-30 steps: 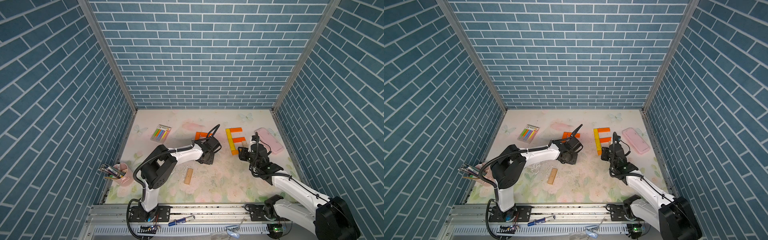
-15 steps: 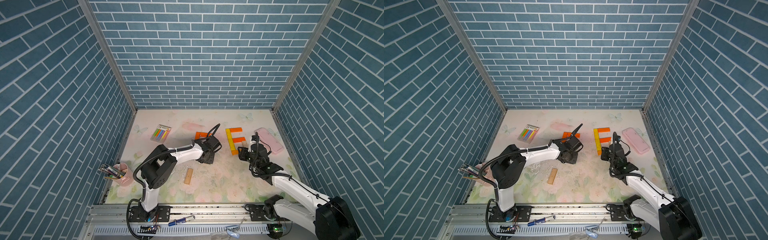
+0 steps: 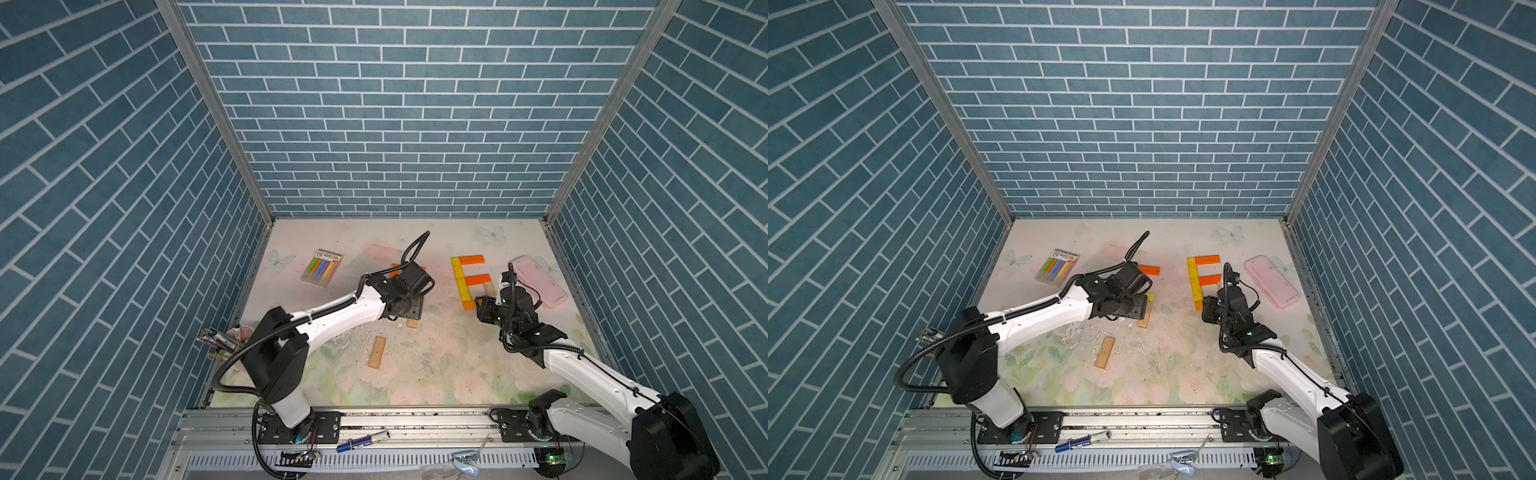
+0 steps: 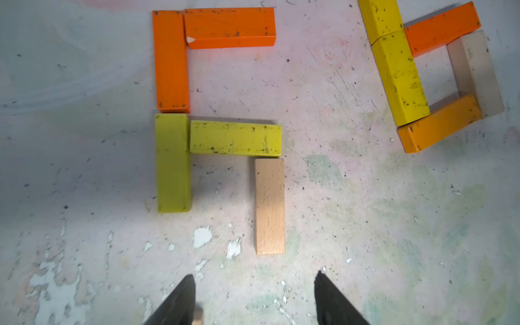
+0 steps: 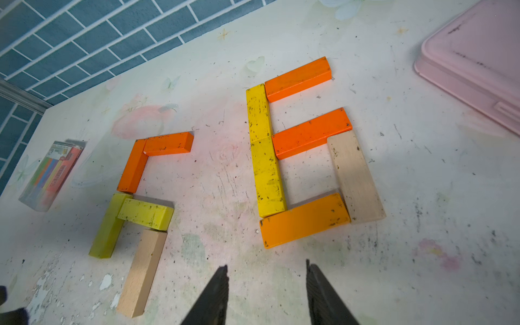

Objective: Assemble the number 6 with building blocks
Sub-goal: Assemble the building block at the center of the board, then move the building block to the center of the board.

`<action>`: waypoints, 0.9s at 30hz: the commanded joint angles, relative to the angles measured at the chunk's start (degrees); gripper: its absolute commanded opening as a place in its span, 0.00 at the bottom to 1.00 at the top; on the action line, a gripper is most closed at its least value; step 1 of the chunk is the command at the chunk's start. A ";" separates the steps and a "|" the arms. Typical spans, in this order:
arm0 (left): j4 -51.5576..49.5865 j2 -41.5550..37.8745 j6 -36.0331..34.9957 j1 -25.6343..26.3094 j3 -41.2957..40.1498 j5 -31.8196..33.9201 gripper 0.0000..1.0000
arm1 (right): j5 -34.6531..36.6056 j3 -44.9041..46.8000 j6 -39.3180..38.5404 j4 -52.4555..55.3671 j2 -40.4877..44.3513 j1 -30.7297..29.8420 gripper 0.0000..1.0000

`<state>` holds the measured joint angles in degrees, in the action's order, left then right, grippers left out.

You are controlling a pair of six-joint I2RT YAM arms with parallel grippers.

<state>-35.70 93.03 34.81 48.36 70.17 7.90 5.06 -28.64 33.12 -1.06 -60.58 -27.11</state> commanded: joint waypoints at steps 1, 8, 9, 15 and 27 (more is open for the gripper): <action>-3.94 -2.69 1.61 -0.79 -4.86 1.78 0.71 | -3.36 -2.50 -0.63 2.20 -1.94 -0.41 0.47; -4.38 -9.87 2.55 -0.85 -16.19 -0.55 0.73 | -3.83 -4.43 -0.51 3.17 -6.49 -4.91 0.48; -4.37 -10.69 2.31 -0.90 -17.61 -1.32 0.73 | -3.89 -4.63 -0.52 3.13 -7.12 -5.49 0.48; -3.34 -14.57 0.64 -0.90 -23.23 -5.64 0.73 | -3.92 -6.13 -0.34 3.34 -9.77 -6.88 0.47; 0.44 -9.41 -1.54 -0.89 -24.92 -10.35 0.68 | -3.77 -6.42 0.21 4.17 -9.22 -6.90 0.46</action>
<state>-36.07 81.95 33.61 47.75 45.98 -1.67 1.02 -33.39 33.15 1.85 -70.24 -33.76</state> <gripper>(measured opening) 0.697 0.462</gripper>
